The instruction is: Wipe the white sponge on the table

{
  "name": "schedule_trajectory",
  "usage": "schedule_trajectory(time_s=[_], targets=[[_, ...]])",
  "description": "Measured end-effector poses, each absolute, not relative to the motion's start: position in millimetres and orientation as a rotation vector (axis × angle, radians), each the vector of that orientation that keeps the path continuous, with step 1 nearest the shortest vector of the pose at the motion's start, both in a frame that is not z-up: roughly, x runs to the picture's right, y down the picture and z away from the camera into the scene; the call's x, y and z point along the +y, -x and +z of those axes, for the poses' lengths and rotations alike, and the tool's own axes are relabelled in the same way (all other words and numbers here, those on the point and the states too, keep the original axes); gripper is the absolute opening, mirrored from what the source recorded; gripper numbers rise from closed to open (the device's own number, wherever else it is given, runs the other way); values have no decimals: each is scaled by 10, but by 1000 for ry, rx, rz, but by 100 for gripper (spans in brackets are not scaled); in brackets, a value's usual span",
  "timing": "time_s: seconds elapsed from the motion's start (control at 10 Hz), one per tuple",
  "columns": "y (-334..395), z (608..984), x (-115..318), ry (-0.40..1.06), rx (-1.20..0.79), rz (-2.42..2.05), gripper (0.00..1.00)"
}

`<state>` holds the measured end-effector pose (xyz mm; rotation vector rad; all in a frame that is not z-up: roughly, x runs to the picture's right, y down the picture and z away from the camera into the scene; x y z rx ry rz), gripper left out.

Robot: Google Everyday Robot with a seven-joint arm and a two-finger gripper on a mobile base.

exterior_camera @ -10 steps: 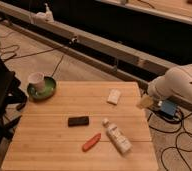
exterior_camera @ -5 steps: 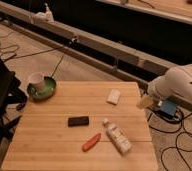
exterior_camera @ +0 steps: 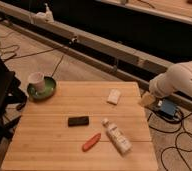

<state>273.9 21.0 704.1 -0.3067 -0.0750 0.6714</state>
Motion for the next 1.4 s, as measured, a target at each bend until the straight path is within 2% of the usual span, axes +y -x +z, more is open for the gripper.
schedule_trajectory(time_s=[0.6, 1.1, 1.4], targets=[[-2011, 7718, 386, 472, -166, 645, 80], [-1400, 8381, 439, 517, -234, 684, 80], [-1416, 8438, 483, 521, -232, 704, 80]])
